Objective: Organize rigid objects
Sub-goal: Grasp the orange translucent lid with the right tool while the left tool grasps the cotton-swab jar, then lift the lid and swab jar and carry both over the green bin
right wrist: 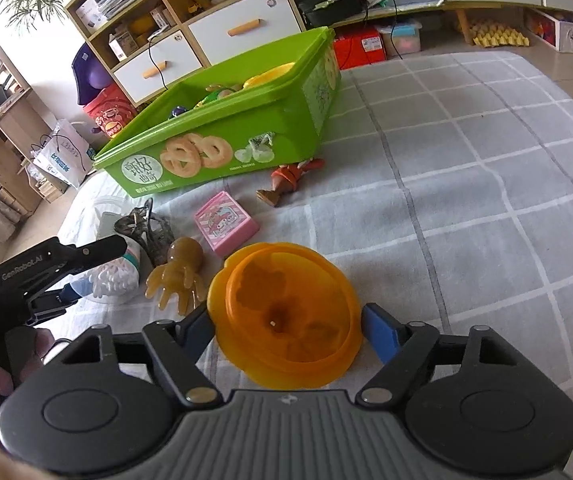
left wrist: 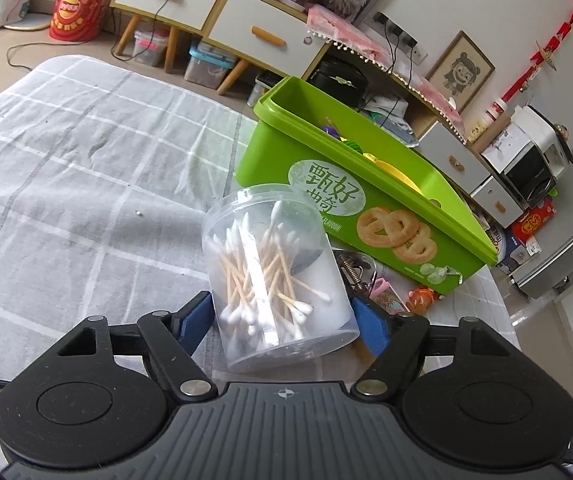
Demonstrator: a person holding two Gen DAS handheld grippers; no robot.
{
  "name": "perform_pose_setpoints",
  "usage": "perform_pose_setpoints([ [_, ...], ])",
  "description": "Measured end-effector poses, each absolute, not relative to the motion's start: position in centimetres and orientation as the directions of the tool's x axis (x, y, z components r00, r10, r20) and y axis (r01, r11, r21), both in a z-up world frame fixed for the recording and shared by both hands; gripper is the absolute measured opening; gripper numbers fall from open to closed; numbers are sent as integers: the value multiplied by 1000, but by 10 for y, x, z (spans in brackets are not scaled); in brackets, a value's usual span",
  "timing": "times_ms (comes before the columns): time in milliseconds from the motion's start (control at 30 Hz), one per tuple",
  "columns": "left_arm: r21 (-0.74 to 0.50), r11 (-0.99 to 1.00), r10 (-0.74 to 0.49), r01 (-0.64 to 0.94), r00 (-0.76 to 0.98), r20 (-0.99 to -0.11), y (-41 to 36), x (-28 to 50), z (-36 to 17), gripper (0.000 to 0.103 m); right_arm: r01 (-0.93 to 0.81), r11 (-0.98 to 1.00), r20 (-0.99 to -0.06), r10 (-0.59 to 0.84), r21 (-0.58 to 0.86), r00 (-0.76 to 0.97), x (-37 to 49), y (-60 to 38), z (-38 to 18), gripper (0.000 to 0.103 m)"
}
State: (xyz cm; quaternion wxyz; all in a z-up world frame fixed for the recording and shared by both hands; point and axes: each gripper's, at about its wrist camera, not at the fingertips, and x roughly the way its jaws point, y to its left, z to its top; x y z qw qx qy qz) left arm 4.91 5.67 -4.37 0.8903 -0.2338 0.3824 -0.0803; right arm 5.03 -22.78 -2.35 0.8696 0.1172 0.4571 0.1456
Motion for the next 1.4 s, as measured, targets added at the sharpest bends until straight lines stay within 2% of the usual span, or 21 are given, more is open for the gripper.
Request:
perform_pose_setpoints([
  [67,-477,878,-320,-38,694,-644,57,49,-44,78,-154,929,-761,364,336,537,50,-227,-21,54],
  [133,-472,881,-315,-39,695,-646,57,49,-43,77,-155,930,-764,363,333,534,50,-226,-22,49],
  [1400,-550,834,-383,-47,669,-637,60,33,-8,74,-133,900,-703,410,415,581,56,-243,9,49],
])
